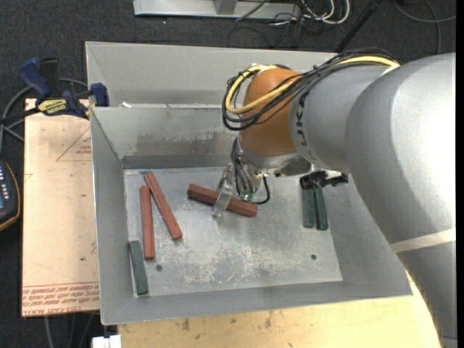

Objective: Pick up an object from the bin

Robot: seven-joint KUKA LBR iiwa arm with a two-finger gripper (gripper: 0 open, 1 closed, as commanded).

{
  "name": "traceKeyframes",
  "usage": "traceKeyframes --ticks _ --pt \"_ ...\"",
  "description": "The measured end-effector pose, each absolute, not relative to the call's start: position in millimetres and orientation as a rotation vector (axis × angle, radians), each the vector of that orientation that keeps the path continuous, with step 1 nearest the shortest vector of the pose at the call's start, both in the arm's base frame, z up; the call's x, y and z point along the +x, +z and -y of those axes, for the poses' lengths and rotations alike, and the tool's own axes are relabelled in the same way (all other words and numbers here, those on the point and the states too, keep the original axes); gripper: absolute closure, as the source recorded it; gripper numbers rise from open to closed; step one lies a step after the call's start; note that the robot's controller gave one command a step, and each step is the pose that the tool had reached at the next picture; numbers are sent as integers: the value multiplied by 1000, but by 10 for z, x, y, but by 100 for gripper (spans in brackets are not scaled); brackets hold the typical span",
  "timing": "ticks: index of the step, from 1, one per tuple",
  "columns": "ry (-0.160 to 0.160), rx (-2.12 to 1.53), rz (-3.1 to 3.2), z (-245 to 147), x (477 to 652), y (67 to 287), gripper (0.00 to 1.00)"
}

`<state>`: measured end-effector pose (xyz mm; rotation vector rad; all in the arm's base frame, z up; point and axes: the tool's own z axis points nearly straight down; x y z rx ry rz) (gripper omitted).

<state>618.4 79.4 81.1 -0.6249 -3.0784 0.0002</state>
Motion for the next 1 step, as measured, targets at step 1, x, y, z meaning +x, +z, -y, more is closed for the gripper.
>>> traceKeyframes --ticks 1 --pt "-7 -685 3078 -720 6428 2196 100"
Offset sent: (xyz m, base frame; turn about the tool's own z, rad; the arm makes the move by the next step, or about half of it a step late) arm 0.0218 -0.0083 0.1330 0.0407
